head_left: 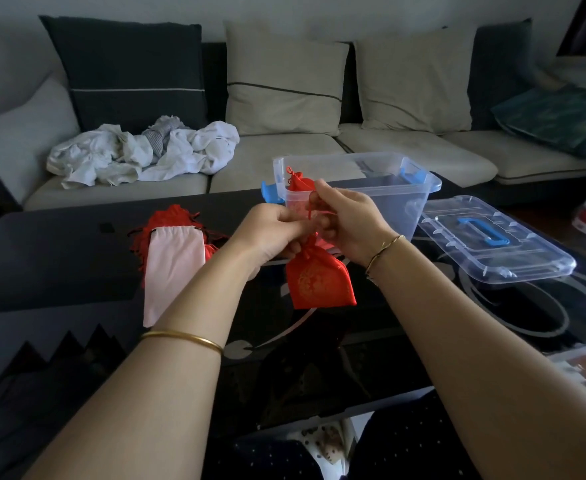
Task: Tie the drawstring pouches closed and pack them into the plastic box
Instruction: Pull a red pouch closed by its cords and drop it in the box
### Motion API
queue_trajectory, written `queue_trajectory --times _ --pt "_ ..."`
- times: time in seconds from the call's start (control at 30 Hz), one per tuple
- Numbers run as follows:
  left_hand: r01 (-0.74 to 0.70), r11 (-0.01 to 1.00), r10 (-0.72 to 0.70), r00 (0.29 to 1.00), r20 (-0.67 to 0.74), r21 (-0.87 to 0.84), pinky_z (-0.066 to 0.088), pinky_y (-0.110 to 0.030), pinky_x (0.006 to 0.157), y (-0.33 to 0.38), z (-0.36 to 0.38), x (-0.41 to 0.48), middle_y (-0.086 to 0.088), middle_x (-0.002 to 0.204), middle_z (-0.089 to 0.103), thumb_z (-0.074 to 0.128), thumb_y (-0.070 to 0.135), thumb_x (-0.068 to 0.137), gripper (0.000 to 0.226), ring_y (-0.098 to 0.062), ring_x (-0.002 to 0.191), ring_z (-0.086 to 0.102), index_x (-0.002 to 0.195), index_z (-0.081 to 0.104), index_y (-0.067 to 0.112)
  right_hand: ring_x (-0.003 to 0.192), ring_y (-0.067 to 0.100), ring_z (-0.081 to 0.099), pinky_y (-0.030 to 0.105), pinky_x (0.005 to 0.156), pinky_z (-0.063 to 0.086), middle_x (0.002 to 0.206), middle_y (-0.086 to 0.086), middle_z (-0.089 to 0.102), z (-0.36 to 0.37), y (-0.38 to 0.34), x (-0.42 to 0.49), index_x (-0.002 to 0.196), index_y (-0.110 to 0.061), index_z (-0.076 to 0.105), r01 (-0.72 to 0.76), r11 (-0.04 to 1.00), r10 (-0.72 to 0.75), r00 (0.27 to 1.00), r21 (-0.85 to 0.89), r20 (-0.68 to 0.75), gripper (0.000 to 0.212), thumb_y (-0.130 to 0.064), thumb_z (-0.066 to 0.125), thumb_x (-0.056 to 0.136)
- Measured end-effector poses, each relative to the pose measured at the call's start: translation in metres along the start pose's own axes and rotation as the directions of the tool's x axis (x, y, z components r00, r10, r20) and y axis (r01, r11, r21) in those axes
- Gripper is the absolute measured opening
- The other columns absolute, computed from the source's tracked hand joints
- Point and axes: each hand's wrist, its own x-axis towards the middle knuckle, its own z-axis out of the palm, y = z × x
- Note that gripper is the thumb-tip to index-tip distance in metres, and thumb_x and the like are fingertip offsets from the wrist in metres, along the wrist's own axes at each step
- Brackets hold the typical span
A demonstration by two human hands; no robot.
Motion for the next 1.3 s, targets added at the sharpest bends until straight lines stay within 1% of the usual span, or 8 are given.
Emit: queue_trajectory --times 0.2,0.4,0.57,0.7,0.97,1.07,1.17,1.3 --pt "0.065 0.992 -0.068 0.997 -0.023 -0.106 0.046 -0.024 0.058 -0.002 -0.001 0.002 -0.002 0.067 0.061 0.064 0.018 0.087 0.015 -0.012 0.061 0.056 0.074 0.065 0.014 0.044 0.010 0.048 0.024 0.047 0.034 0.065 0.003 0.059 -0.005 0.003 0.001 0.086 -0.007 0.061 -0.085 0.945 0.083 0.996 -0.317 -0.018 0.020 -0.018 0.047 0.094" --pt "0.078 0.979 -0.102 0.987 -0.122 -0.189 0.047 -0.024 0.054 -0.003 -0.002 0.002 -0.003 0.068 0.063 0.057 0.015 0.092 0.013 -0.013 0.058 0.059 0.079 0.059 0.014 0.054 0.012 0.059 0.024 0.054 0.048 0.068 0.007 0.060 -0.006 0.005 -0.001 0.081 -0.008 0.056 0.127 0.881 -0.115 0.992 -0.455 0.054 0.010 0.001 0.059 0.083" --pt "0.081 0.974 -0.118 0.978 -0.170 -0.209 0.048 -0.020 0.051 -0.002 -0.002 0.001 -0.005 0.066 0.064 0.058 0.012 0.092 0.009 -0.011 0.056 0.061 0.083 0.060 0.012 0.071 0.009 0.055 0.029 0.071 0.049 0.081 0.005 0.064 -0.003 0.009 -0.004 0.082 -0.012 0.066 0.366 0.612 -0.341 0.922 -0.701 0.184 0.011 -0.013 0.073 0.074" --pt "0.091 0.979 -0.125 0.974 -0.190 -0.181 0.048 -0.021 0.051 0.001 -0.001 0.000 -0.007 0.068 0.064 0.058 0.009 0.091 0.003 -0.011 0.056 0.061 0.089 0.060 0.009 0.068 0.005 0.049 0.022 0.069 0.044 0.085 0.005 0.066 -0.001 0.011 -0.003 0.086 -0.009 0.070 0.441 0.484 -0.431 0.872 -0.756 0.232 0.012 -0.014 0.072 0.075" --pt "0.158 0.963 -0.208 0.949 -0.236 -0.217 0.048 -0.022 0.051 0.002 -0.004 0.000 -0.007 0.064 0.063 0.054 0.004 0.089 0.013 -0.014 0.056 0.060 0.079 0.062 0.008 0.076 0.013 0.049 0.025 0.066 0.036 0.080 0.007 0.062 0.005 0.008 -0.004 0.077 -0.007 0.070 0.561 0.203 -0.461 0.778 -0.803 0.427 0.006 -0.007 0.064 0.077" --pt "0.119 0.964 -0.193 0.929 -0.317 -0.238 0.054 -0.026 0.060 0.002 -0.008 0.002 -0.007 0.066 0.061 0.053 0.000 0.089 0.017 -0.016 0.061 0.061 0.076 0.061 0.007 0.074 0.016 0.051 0.026 0.065 0.036 0.077 0.008 0.062 0.005 0.010 -0.003 0.072 -0.005 0.067 0.521 0.257 -0.468 0.804 -0.814 0.367 0.008 -0.009 0.062 0.078" --pt "0.054 0.962 -0.168 0.890 -0.424 -0.268 0.057 -0.027 0.064 0.003 -0.015 0.002 -0.005 0.074 0.058 0.054 -0.002 0.088 0.009 -0.013 0.065 0.060 0.093 0.056 0.006 0.068 0.016 0.051 0.028 0.066 0.043 0.079 0.016 0.065 -0.002 0.013 -0.001 0.075 0.005 0.066 0.372 0.468 -0.406 0.896 -0.802 0.179 0.020 -0.013 0.061 0.082" --pt "-0.094 0.994 0.110 0.926 -0.360 0.063 0.049 -0.017 0.057 0.009 -0.011 -0.003 0.004 0.077 0.058 0.065 0.005 0.081 0.013 -0.004 0.066 0.054 0.079 0.063 0.018 0.067 0.020 0.051 0.042 0.069 0.051 0.087 0.029 0.065 -0.007 0.017 0.005 0.084 0.014 0.064 0.217 0.670 -0.293 0.956 -0.710 0.015 0.031 -0.017 0.065 0.082"
